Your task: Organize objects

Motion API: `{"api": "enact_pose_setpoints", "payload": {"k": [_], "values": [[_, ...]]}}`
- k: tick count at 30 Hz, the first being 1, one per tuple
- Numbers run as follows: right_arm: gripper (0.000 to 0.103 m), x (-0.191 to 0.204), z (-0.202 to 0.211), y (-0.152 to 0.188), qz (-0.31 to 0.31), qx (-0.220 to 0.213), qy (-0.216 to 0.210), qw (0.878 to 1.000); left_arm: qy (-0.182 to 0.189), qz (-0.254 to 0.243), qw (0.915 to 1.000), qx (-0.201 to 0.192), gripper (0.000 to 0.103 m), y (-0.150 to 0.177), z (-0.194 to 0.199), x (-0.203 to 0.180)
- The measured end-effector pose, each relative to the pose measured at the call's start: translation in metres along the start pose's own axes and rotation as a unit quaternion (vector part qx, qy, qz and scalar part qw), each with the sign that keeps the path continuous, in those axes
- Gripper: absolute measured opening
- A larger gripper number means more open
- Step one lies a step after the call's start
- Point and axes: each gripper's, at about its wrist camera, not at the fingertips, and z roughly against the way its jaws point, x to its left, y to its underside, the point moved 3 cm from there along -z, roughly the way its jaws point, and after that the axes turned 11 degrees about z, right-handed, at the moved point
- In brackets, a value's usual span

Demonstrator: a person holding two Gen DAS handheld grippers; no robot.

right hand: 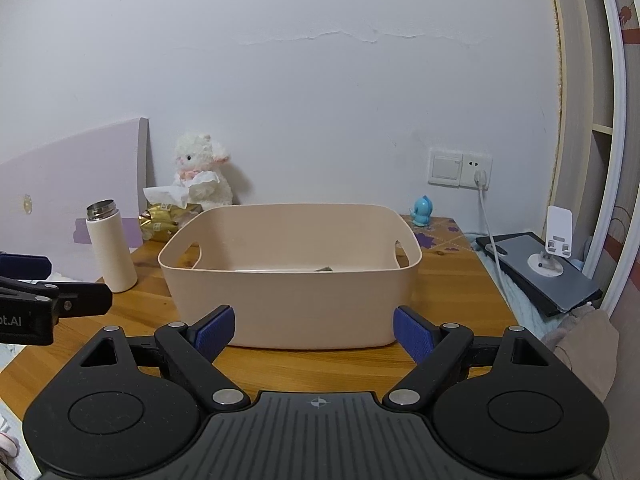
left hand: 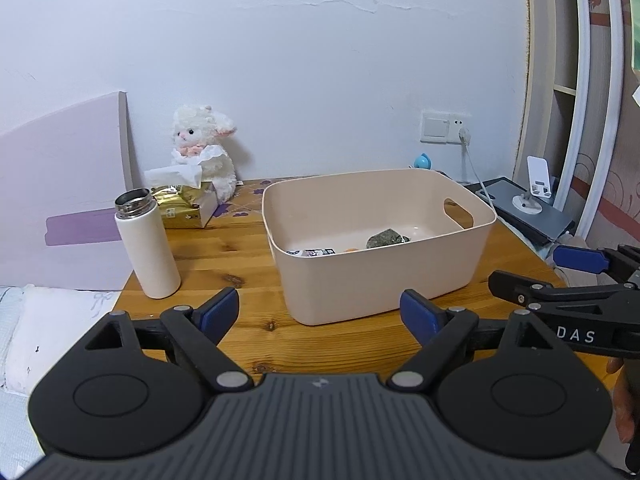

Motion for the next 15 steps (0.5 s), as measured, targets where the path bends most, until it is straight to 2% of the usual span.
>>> {"api": "enact_pose_setpoints", "payload": {"k": [15], "values": [[0.088,-0.0009,0.0061,-0.0032,0.000,-0.008,0.007,1.000,0.008,-0.007,0.9999,0.003,0.091,0.0013,0.0083,-0.0001]]}}
